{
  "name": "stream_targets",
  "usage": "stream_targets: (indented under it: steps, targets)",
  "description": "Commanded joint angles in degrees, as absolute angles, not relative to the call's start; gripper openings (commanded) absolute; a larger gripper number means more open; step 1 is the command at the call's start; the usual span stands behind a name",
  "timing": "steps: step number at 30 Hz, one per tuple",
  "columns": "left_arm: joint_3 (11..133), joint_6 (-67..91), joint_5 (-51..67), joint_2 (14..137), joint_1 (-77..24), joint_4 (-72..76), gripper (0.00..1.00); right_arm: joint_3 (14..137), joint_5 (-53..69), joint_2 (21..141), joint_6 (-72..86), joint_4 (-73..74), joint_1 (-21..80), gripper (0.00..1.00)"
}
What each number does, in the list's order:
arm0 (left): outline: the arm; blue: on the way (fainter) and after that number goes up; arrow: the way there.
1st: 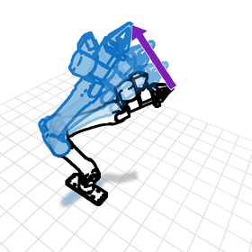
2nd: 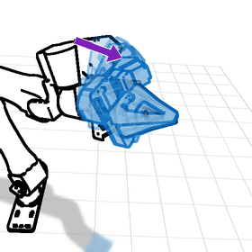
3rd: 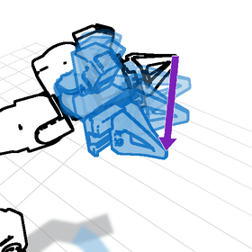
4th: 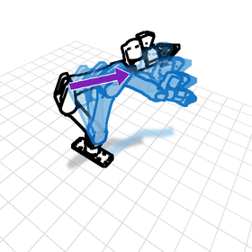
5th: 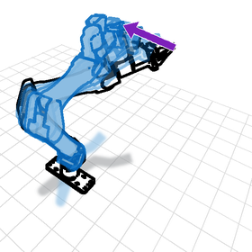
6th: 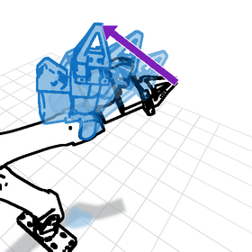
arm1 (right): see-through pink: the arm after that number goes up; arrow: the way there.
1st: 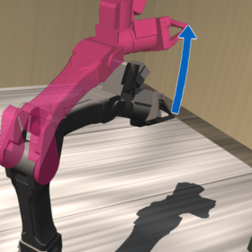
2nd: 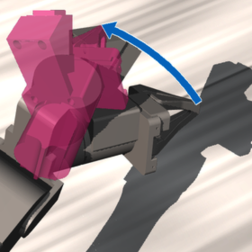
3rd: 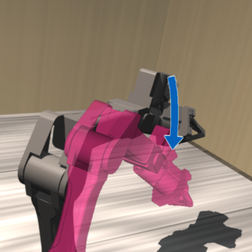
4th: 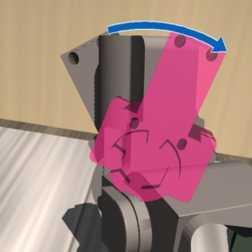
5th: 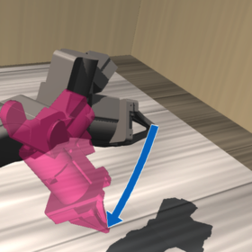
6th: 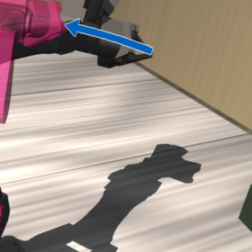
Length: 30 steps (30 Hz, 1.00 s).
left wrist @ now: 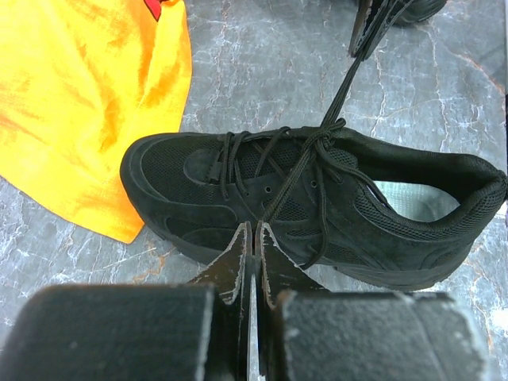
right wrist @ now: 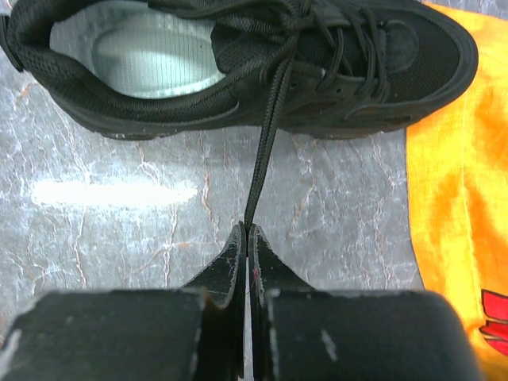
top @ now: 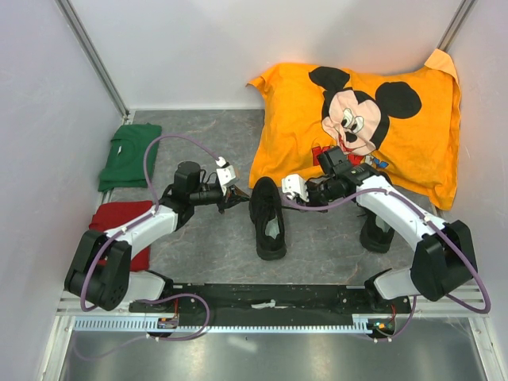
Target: Tie the shoes
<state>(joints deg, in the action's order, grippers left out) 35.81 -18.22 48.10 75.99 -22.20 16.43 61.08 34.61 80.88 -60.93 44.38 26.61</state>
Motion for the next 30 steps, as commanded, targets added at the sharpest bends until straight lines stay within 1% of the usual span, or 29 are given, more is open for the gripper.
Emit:
stream_targets:
  steps: [1,14,24,30]
  targets:
    - [35.2,-19.2,45.1,74.4,-21.5,18.0,0.02,59.5,32.3,78.7,-62.8,47.0,25.5,0.00]
    - [34.8,-24.3,45.9,74.5,-21.4,14.9,0.02,56.3,31.8,78.3,-64.2,46.7,25.3,0.00]
    - [38.0,-30.1,45.5,76.6,-21.5,8.2,0.02,57.1,32.9,79.3,-62.3,44.0,25.2,0.00]
    - [39.7,-31.8,44.3,78.2,-21.5,6.2,0.01,57.2,30.8,79.8,-62.8,44.1,25.2,0.00]
